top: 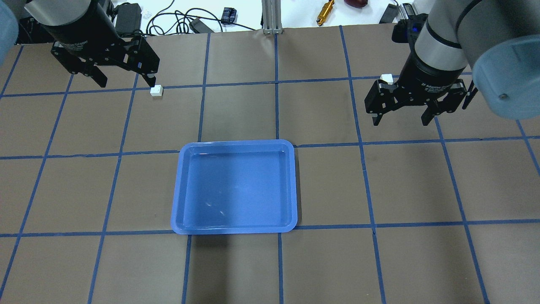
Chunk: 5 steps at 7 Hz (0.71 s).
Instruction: Assemble white blocks and place on blue tray
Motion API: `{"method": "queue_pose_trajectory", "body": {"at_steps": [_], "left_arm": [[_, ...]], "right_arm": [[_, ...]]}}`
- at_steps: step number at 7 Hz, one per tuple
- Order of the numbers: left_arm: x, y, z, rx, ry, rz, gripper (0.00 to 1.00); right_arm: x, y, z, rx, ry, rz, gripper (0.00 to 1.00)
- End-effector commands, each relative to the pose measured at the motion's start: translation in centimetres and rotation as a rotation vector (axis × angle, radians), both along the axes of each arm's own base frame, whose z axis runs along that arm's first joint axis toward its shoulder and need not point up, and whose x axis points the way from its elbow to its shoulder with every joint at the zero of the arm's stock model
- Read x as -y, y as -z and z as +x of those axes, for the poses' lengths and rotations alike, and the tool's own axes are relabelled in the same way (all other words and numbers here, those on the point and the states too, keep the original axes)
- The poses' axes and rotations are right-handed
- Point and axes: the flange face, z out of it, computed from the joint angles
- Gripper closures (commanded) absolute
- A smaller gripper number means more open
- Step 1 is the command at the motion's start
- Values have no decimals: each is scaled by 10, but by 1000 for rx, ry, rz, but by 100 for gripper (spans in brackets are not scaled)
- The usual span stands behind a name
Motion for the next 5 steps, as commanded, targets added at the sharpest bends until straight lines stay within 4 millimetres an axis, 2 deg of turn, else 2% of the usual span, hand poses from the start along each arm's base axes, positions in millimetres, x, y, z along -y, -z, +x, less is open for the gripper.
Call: {"method": "queue_pose_trajectory", "body": {"at_steps": [1, 3, 4, 5], "left_arm": [[1, 6, 6, 10, 51, -28, 0], [3, -1, 10, 6, 45, -54, 0], [13, 10, 11, 15, 29, -33, 0], [11, 7, 11, 9, 27, -28, 0]], "right_arm": [[-5, -7, 0, 10, 0, 2, 0], [-9, -5, 1, 13, -1, 19, 0], [-9, -6, 1, 11, 1, 18, 0], [-9, -7, 1, 13, -1, 15, 0]]}}
